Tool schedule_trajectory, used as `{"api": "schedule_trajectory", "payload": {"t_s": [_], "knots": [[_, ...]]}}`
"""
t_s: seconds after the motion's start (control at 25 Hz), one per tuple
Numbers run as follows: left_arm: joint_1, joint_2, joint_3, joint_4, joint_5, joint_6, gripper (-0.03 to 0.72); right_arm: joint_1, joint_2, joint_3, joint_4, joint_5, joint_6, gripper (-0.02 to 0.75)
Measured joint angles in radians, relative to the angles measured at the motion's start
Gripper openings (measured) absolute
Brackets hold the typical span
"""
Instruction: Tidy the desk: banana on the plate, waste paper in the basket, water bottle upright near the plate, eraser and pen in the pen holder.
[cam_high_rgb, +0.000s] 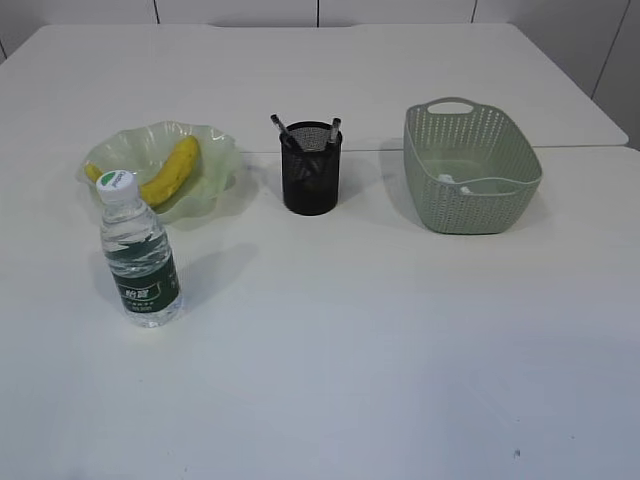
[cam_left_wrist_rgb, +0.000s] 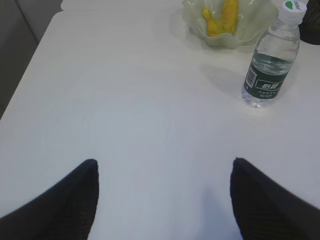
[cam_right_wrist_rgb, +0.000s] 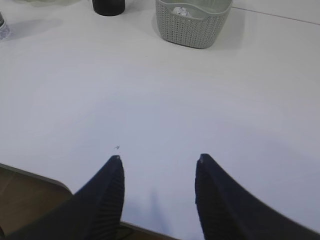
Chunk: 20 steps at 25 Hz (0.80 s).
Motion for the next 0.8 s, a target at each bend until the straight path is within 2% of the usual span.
{"api": "schedule_trajectory", "payload": {"t_s": [0.2, 0.32, 0.6, 0.8], "knots": [[0.0, 0.0, 0.0, 0.0, 0.0, 0.0, 0.589, -0.005, 0.0, 0.0, -0.002, 0.0, 0.0, 0.355], [0.007, 0.0, 0.0, 0.0, 0.0, 0.0, 0.589, -0.038, 0.0, 0.0, -0.002, 0.0, 0.0, 0.355], [0.079, 0.0, 0.0, 0.0, 0.0, 0.0, 0.589, -0.182, 0.0, 0.0, -0.002, 0.0, 0.0, 0.355], [0.115, 0.0, 0.0, 0.0, 0.0, 0.0, 0.589, -0.203, 0.0, 0.0, -0.002, 0.0, 0.0, 0.355]]}}
